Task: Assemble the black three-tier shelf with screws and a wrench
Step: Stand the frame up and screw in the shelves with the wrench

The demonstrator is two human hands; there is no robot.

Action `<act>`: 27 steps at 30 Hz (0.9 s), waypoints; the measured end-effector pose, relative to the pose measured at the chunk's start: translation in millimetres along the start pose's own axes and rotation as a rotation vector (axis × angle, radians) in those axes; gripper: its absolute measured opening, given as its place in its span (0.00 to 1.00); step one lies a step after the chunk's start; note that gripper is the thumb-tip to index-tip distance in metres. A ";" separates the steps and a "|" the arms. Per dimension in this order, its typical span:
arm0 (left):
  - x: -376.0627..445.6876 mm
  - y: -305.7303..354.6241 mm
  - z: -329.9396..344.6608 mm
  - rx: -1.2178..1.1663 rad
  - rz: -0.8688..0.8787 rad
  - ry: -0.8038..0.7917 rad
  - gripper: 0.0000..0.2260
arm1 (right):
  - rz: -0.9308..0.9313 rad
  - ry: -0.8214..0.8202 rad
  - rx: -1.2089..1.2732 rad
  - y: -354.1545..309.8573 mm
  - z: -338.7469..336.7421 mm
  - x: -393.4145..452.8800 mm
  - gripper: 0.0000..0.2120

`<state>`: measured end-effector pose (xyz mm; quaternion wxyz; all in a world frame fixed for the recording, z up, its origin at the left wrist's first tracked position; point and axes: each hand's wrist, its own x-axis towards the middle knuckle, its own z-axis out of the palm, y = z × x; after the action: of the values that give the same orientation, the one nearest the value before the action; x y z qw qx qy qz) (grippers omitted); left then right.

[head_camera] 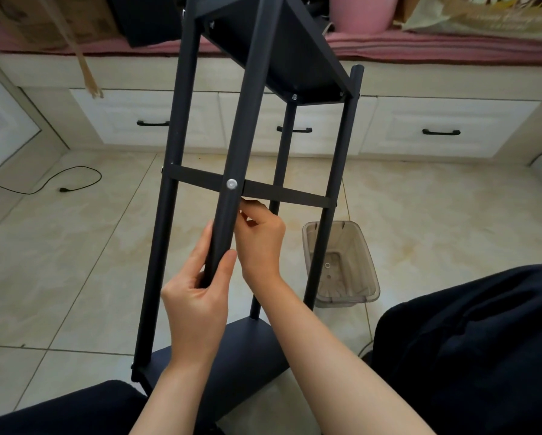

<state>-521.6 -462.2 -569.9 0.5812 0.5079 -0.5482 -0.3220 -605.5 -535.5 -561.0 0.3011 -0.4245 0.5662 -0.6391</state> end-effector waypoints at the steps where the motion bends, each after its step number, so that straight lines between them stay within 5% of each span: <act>1: 0.3 0.1 -0.1 0.002 0.005 -0.003 0.22 | 0.010 0.008 0.001 -0.4 0.7 -0.4 0.05; 17: 6.7 0.1 -3.8 -0.014 -0.026 0.017 0.20 | 0.318 -0.340 -0.117 -33.0 -48.0 -11.6 0.09; 27: 6.3 0.7 -6.8 -0.021 -0.021 0.011 0.20 | 0.311 -0.390 -0.181 -54.8 -51.0 6.6 0.09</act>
<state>-514.0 -466.2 -566.5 0.5860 0.5091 -0.5365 -0.3310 -648.3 -507.6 -506.0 0.4600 -0.4727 0.6109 -0.4379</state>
